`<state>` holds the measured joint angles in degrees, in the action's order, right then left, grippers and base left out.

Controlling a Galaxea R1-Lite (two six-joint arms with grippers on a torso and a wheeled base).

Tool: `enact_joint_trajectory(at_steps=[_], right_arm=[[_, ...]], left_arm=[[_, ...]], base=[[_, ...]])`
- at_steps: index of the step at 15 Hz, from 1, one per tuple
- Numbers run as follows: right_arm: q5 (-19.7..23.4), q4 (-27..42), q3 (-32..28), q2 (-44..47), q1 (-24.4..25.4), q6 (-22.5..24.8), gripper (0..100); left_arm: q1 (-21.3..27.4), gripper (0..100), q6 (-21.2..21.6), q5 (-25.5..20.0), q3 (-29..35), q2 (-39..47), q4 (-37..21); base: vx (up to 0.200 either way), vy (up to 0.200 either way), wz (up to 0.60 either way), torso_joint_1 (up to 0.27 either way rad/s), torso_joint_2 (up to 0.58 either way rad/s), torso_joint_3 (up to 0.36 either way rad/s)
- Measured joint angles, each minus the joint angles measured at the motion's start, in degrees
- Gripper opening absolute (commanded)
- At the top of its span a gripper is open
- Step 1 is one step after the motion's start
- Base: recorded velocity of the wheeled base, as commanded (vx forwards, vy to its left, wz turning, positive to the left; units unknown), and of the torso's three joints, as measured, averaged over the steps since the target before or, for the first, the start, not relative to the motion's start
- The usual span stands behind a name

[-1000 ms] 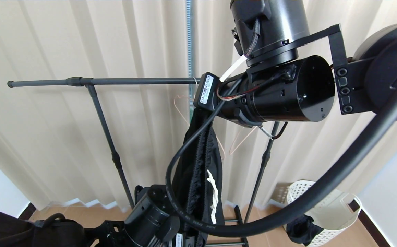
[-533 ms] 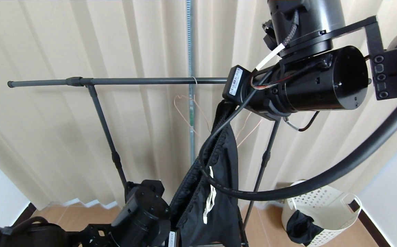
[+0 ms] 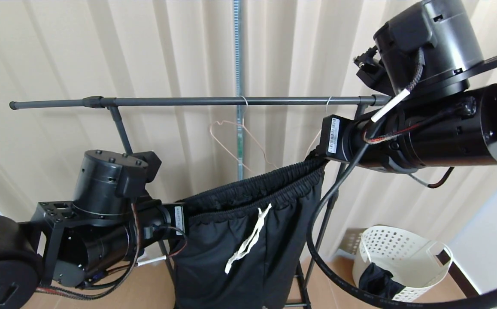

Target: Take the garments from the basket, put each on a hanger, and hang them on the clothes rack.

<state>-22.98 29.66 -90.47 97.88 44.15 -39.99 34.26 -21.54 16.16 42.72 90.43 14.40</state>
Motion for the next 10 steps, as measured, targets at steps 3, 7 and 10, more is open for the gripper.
enact_joint_trajectory(at_steps=[3, 7, 10], right_arm=[[0.2, 0.1, 3.4, -1.1, 0.2, -0.2, 0], [0.2, 0.3, 7.1, -1.6, 0.4, -0.9, 0], [0.0, 1.2, 9.2, -1.7, 0.8, -0.5, 0]], left_arm=[[-0.7, 0, 0.7, -0.1, 4.9, 0.5, -2.4], [-0.9, 0, 1.9, -0.2, 9.7, 2.6, -3.7], [-1.1, 0, 2.1, -0.2, 10.7, 3.8, -3.7]], base=[[0.0, 0.0, 0.0, 0.0, 0.0, 0.0], [0.0, 0.0, 0.0, 0.0, 0.0, 0.0], [0.0, 0.0, 0.0, 0.0, 0.0, 0.0]])
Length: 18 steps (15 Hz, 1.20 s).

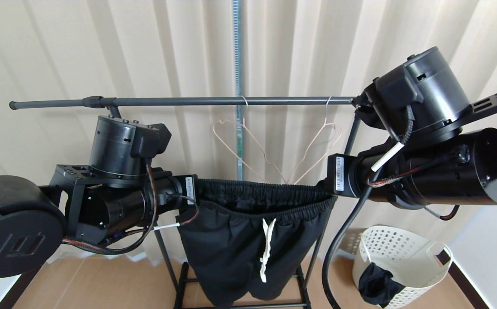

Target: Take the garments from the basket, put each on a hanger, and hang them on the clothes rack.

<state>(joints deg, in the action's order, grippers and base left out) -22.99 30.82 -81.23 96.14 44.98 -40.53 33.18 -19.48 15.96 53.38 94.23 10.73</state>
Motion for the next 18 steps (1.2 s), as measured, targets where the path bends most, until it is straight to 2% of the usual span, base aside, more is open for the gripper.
enact_joint_trajectory(at_steps=[4, 8, 10, 13, 18], right_arm=[[-0.2, 2.0, -0.5, 0.3, 0.6, 5.1, 0], [-0.2, 5.3, -4.6, 1.1, -1.8, 10.6, 0], [-1.7, 8.4, -7.6, 2.5, -4.1, 11.3, 0], [-2.5, 8.7, -8.7, 3.6, -6.9, 12.1, 0], [-2.7, 8.9, -8.7, 3.9, -7.8, 12.3, 0]], left_arm=[[-1.4, 0, 0.8, -1.5, 1.1, 1.6, -2.1], [-2.6, 0, 2.3, -3.2, 1.3, 1.3, -4.9], [-4.1, 0, 2.7, -4.9, 0.5, 0.2, -5.6], [-8.4, 0, 4.8, -7.9, -1.6, -1.9, -6.0], [-10.9, 0, 5.5, -9.0, -3.3, -3.7, -5.9]], base=[[0.0, 0.0, 0.0, 0.0, 0.0, 0.0], [0.0, 0.0, 0.0, 0.0, 0.0, 0.0], [0.0, 0.0, 0.0, 0.0, 0.0, 0.0], [0.0, 0.0, 0.0, 0.0, 0.0, 0.0], [0.0, 0.0, 0.0, 0.0, 0.0, 0.0]])
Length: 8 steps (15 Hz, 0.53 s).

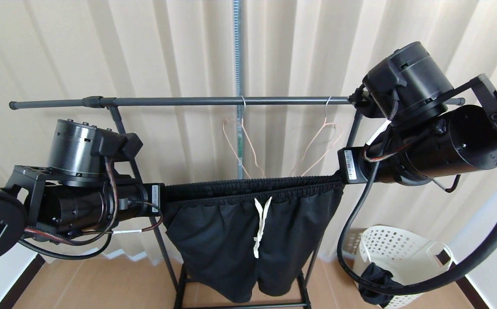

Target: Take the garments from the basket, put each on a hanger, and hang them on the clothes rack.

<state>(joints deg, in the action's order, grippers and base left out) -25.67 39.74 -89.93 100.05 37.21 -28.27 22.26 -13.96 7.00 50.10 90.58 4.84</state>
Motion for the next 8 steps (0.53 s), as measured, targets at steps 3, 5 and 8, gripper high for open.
enact_joint_trajectory(at_steps=[3, 5, 8], right_arm=[[-0.1, 3.3, 0.8, 0.0, 1.3, 0.9, 0], [-0.1, 5.1, 2.4, -0.6, 3.9, 1.1, 0], [0.8, 5.2, 6.8, -2.4, 10.7, 1.1, 0]], left_arm=[[0.1, 0, 0.0, -4.1, 2.0, 0.1, -0.1], [0.2, 0, -0.1, -5.8, 4.9, 1.3, -0.2], [0.7, 0, -0.1, -6.6, 12.3, 4.9, -0.2]], base=[[0.0, 0.0, 0.0, 0.0, 0.0, 0.0], [0.0, 0.0, 0.0, 0.0, 0.0, 0.0], [0.0, 0.0, 0.0, 0.0, 0.0, 0.0]])
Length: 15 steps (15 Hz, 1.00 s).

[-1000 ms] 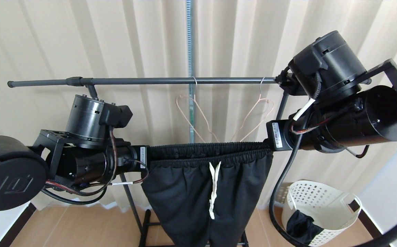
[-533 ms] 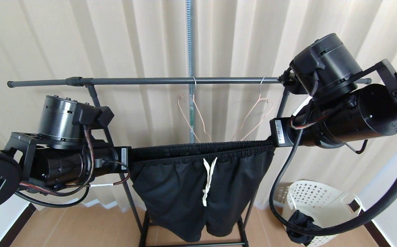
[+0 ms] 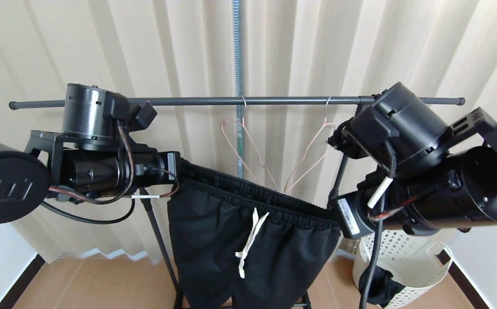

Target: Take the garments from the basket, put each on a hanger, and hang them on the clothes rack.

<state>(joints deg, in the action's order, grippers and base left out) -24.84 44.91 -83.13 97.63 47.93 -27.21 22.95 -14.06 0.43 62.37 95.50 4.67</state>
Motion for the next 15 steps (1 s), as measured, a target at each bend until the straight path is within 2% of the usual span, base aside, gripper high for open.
enact_joint_trajectory(at_steps=[3, 5, 8, 11, 13, 15], right_arm=[[4.6, -1.0, 2.4, -1.1, 8.8, -1.4, 0], [7.4, -5.6, 2.5, -1.0, 14.7, -3.9, 0], [8.4, -9.4, -2.3, 2.7, 21.2, -10.5, 0], [8.0, -9.8, -12.8, 9.7, 23.9, -18.8, 0], [7.1, -9.8, -16.7, 13.1, 24.0, -21.0, 0], [6.6, -9.6, -17.1, 14.3, 22.7, -21.3, 0]], left_arm=[[1.6, 0, 0.0, -2.2, 8.9, 4.2, -0.2], [3.3, 0, 0.1, -3.8, 15.0, 6.9, -1.5], [5.9, 0, 0.1, -8.1, 21.0, 9.7, -2.6], [8.1, 0, 0.1, -8.8, 22.1, 10.5, -2.6], [8.8, 0, 0.2, -8.8, 22.0, 10.6, -2.6], [8.5, 0, 0.2, -8.7, 21.8, 10.6, -2.7]], base=[[0.0, 0.0, 0.0, 0.0, 0.0, 0.0], [0.0, 0.0, 0.0, 0.0, 0.0, 0.0], [0.0, 0.0, 0.0, 0.0, 0.0, 0.0], [0.0, 0.0, 0.0, 0.0, 0.0, 0.0], [0.0, 0.0, 0.0, 0.0, 0.0, 0.0], [0.0, 0.0, 0.0, 0.0, 0.0, 0.0]])
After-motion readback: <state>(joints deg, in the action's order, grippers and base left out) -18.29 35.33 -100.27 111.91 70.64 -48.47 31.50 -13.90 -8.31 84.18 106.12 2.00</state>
